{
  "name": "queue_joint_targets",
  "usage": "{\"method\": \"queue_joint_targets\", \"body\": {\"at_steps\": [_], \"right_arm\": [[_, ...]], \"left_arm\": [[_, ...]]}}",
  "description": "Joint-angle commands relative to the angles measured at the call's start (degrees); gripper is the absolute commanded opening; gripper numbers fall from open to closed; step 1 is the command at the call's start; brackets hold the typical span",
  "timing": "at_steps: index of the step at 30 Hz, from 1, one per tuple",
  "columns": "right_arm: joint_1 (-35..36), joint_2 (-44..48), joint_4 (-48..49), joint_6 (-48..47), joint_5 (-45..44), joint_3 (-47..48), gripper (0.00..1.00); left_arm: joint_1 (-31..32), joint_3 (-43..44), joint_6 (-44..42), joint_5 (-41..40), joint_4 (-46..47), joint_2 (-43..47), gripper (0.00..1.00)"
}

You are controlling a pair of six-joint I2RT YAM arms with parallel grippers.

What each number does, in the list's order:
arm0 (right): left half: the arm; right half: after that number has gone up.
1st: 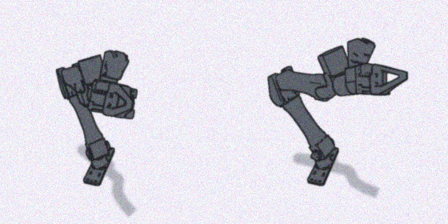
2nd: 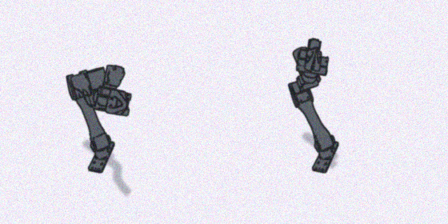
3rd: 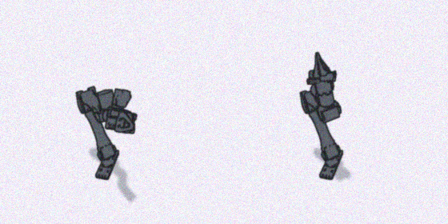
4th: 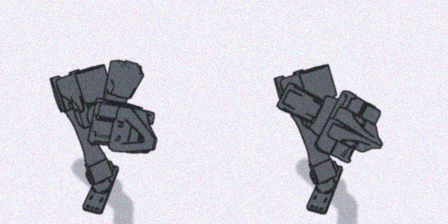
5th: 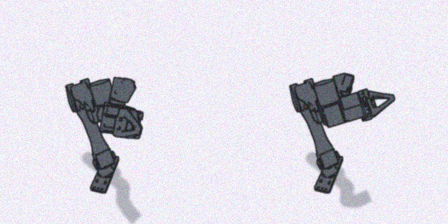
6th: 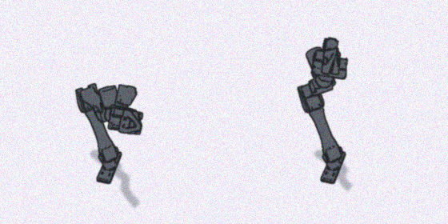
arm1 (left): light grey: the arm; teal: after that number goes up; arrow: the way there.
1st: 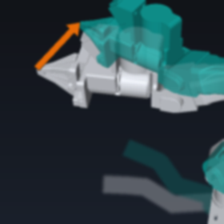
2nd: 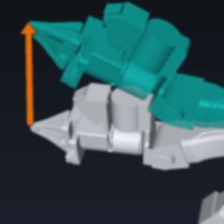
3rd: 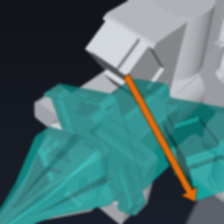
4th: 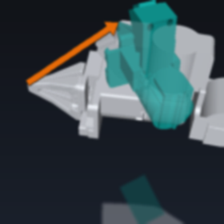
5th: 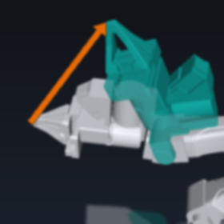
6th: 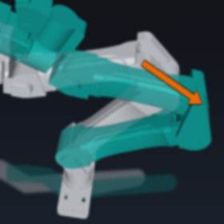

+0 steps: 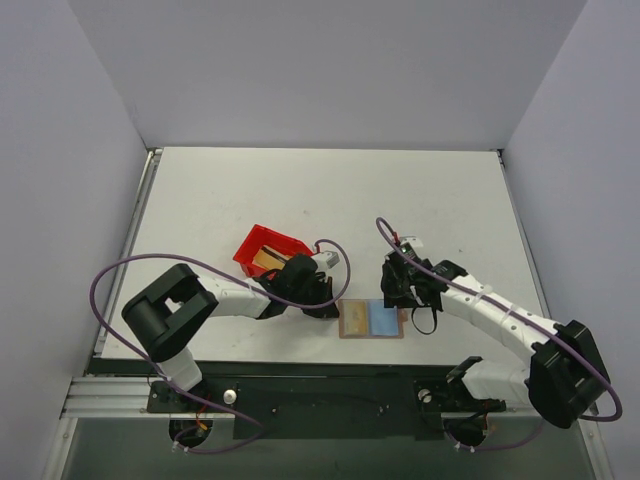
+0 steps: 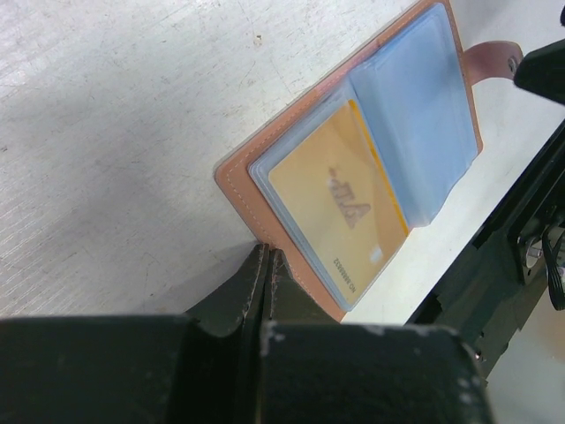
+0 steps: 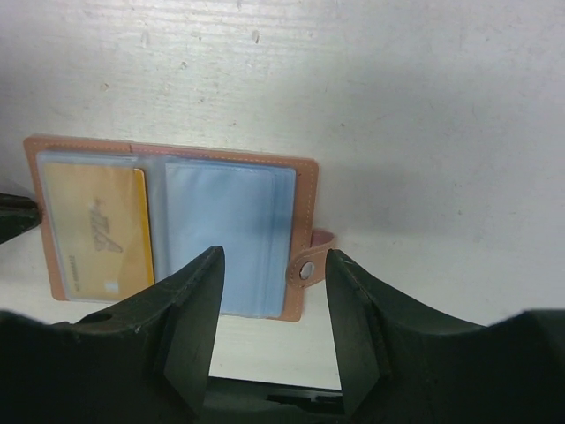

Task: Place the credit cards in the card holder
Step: Close the card holder at the center of the board.

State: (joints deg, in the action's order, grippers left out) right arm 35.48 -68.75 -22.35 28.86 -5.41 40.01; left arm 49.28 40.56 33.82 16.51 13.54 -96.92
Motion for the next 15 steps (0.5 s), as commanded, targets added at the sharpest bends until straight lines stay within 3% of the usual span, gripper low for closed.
{"method": "queue_joint_targets", "body": {"at_steps": [1,15], "right_arm": [[1.3,-2.8,-5.2,0.8,-3.2,2.4,0.46],[2.4,-6.8,-8.6,3.9,-9.4,2.9,0.43]], "left_arm": [[-0.4,1.2,-1.2,-0.2,-0.6,-1.5,0.0],[-0.7,1.5,-1.4,0.4,-0.5,-1.5,0.0]]}}
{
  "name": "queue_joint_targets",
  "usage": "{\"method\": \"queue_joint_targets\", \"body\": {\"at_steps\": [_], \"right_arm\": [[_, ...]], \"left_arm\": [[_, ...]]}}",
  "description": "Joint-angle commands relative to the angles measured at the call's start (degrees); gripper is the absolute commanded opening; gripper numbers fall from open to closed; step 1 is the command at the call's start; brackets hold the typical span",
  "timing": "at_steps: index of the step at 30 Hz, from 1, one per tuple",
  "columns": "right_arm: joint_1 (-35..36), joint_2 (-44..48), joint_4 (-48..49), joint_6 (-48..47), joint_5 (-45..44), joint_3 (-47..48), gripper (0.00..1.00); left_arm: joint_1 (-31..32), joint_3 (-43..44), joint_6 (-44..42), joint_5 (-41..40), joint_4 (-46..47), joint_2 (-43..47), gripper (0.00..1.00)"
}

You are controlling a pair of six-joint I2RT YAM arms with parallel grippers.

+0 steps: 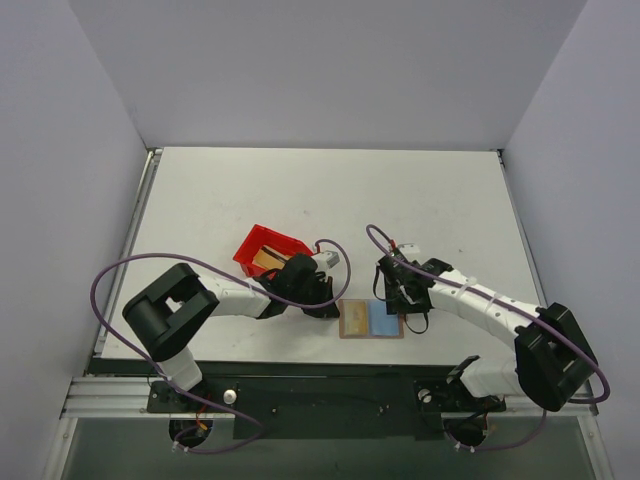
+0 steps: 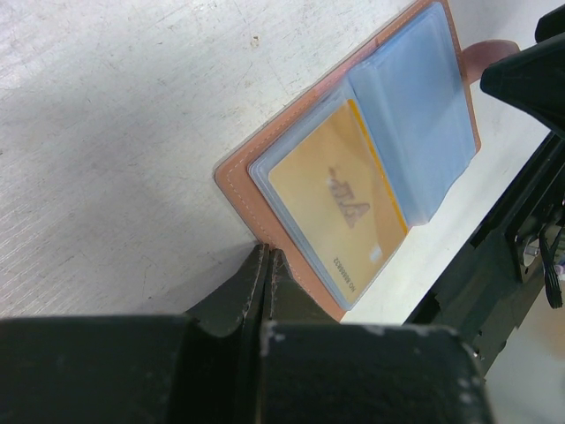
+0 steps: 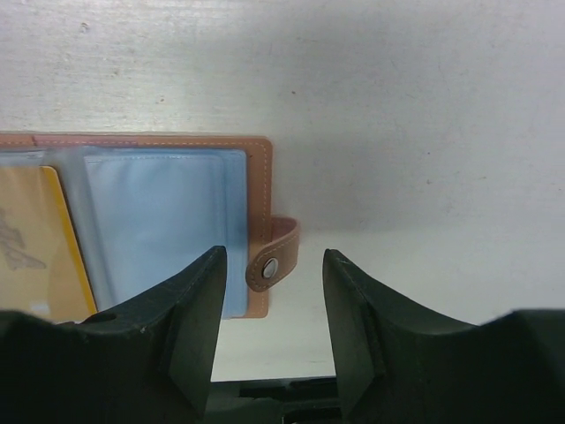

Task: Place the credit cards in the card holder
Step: Close the card holder at the center of the board.

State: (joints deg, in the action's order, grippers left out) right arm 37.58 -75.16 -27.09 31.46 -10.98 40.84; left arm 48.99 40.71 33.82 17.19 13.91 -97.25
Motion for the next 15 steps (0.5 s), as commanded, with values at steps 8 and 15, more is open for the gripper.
{"method": "queue_joint_targets", "body": {"at_steps": [8,15], "right_arm": [[0.3,-1.3,-3.9,1.6,-3.5,2.2,0.16],[0.4,1.4,-4.3,1.2,-2.6,2.7,0.0]], "left_arm": [[-0.5,1.7,-1.5,-0.2,-1.1,-1.3,0.0],[-0.7,1.7,-1.6,-0.1,-1.1,-1.4,0.0]]}}
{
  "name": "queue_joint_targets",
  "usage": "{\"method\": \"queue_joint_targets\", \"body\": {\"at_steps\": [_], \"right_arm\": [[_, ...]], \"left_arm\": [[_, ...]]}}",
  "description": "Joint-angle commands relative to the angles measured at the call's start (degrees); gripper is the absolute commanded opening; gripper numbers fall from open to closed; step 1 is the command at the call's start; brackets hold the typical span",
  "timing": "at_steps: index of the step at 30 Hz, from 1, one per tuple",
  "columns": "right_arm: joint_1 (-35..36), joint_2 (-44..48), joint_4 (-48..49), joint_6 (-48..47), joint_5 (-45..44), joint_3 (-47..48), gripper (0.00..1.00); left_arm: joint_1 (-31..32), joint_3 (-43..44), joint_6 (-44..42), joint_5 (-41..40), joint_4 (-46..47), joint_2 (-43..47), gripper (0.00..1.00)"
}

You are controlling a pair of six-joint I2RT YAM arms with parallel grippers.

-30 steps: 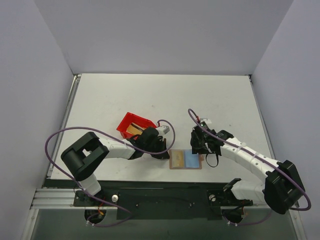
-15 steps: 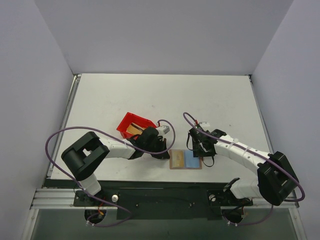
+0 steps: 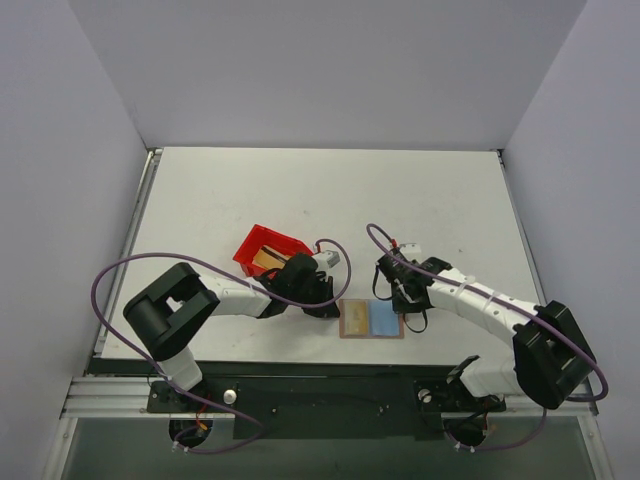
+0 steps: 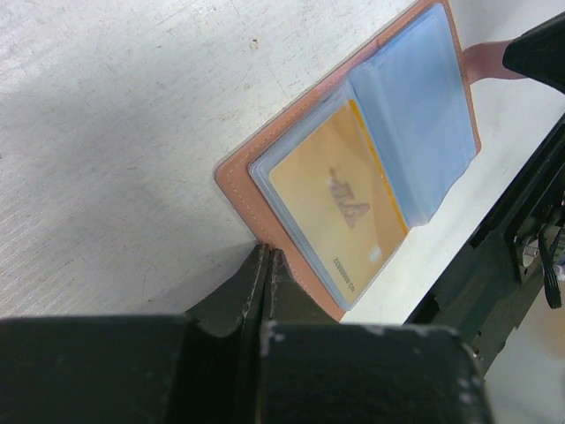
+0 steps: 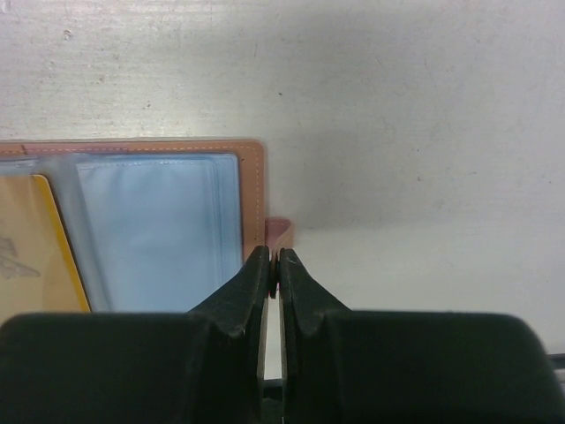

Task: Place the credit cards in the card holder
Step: Close the card holder at the center of the board.

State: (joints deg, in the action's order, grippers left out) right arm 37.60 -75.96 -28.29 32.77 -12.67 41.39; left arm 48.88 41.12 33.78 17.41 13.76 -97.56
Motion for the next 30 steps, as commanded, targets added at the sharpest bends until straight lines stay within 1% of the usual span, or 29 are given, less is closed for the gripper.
{"method": "queue_joint_targets", "body": {"at_steps": [1,5,7,12,14,15,16,23,27,30], "right_arm": [[0.3,2.5,-3.2,-0.2,-1.0,2.3,0.0],[0.5,5.9,-3.2,-1.0,-0.3,3.8,0.0],[0.5,8.3,-1.9,-1.9,1.8,4.3,0.0],[0.4,14.6,3.8,-3.5,9.9,3.8,0.0],[0.5,15.6,5.3,-3.2,12.1,3.2,0.0],[0.5,15.9,6.1,-3.2,14.7,2.7,0.0],[0.5,16.1,7.4,-3.0,15.6,2.5,0.0],[0.9,14.0,17.6,-1.8,30.0,-0.1,0.0],[1.2,11.5,22.5,-0.2,34.3,-1.0,0.0],[1.9,9.9,25.8,0.5,34.9,-2.9,0.0]], "left_arm": [[-0.5,1.2,-1.5,-0.4,-0.9,-1.1,0.0],[-0.6,0.9,-1.6,-0.4,-1.0,-1.0,0.0],[-0.7,0.7,-1.5,-0.4,-0.9,-1.0,0.0],[-0.7,0.6,-1.3,-0.5,-0.5,-0.9,0.0],[-0.7,0.5,-1.2,-0.7,-0.5,-0.8,0.0],[-0.8,0.4,-1.2,-0.8,-0.5,-0.5,0.0],[-0.8,0.2,-1.2,-0.9,-0.4,-0.4,0.0],[-0.9,-0.2,-0.6,-1.0,0.5,-0.2,0.0],[-0.9,-0.2,-0.6,-1.0,0.5,0.1,0.0],[-0.9,-0.3,-0.4,-1.1,0.7,0.0,0.0]]}}
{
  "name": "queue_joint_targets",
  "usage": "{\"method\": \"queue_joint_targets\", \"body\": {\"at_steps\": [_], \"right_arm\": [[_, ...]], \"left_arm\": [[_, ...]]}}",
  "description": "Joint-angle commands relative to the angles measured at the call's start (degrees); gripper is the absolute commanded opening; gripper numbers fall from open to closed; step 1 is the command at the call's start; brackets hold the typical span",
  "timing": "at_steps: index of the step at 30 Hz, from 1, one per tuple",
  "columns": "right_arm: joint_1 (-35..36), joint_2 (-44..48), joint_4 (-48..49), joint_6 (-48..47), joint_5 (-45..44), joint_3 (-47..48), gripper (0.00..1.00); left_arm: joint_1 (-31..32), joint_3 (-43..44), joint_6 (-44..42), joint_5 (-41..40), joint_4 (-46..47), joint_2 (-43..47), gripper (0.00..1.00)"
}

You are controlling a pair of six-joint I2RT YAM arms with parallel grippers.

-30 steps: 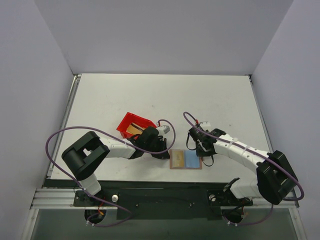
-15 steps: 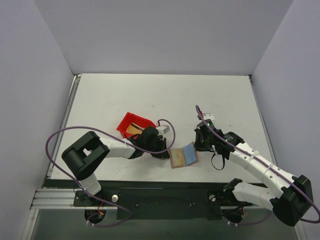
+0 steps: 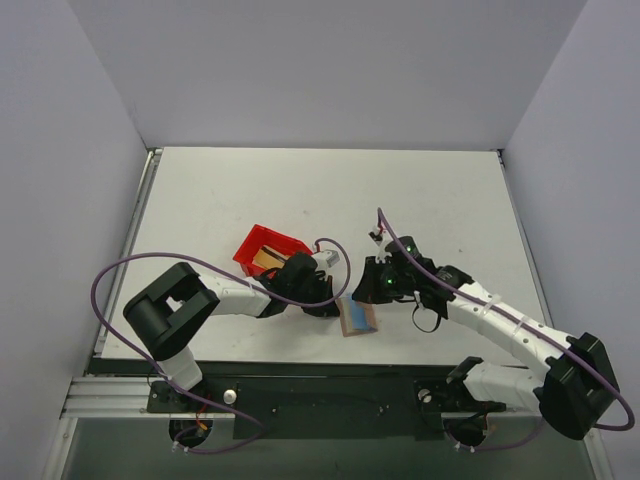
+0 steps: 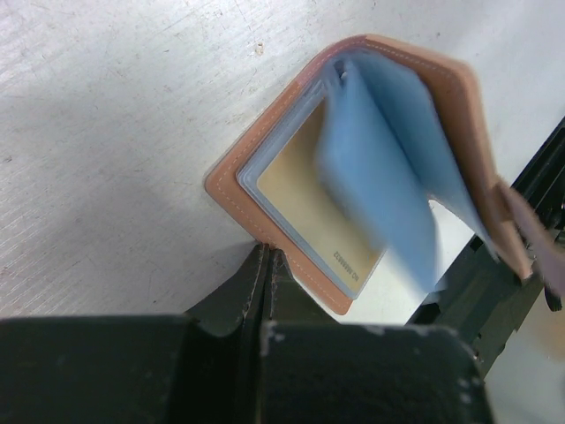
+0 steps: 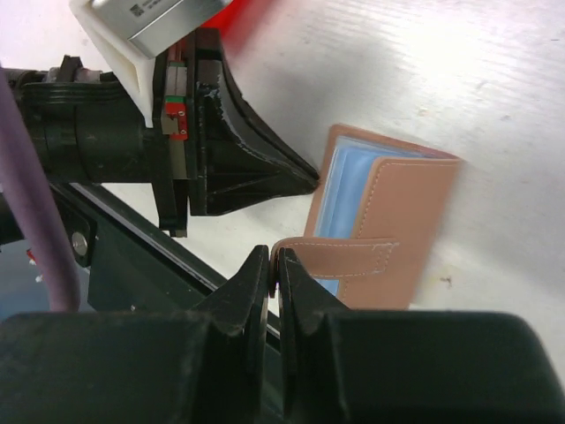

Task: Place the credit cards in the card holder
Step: Close the card holder at the center of the board.

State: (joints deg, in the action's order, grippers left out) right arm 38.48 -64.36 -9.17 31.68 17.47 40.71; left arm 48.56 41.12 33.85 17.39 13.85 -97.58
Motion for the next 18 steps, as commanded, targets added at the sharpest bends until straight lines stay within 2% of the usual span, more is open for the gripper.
{"method": "queue_joint_targets", "body": {"at_steps": [1,9,18], "right_arm": [[1.2,-2.3,8.4,1.7,4.7,-2.8,0.0],[1.9,-5.2,18.4,3.3,8.7,-7.8,0.0],[3.3,-13.1,31.0,3.0,20.0,-9.0,0.0]], "left_arm": [[-0.6,-0.3,-0.4,-1.0,0.6,0.0,0.0],[-0.6,-0.8,0.0,-0.9,1.2,-0.1,0.0],[-0.7,-1.5,0.3,-1.0,1.7,-0.2,0.0]]}}
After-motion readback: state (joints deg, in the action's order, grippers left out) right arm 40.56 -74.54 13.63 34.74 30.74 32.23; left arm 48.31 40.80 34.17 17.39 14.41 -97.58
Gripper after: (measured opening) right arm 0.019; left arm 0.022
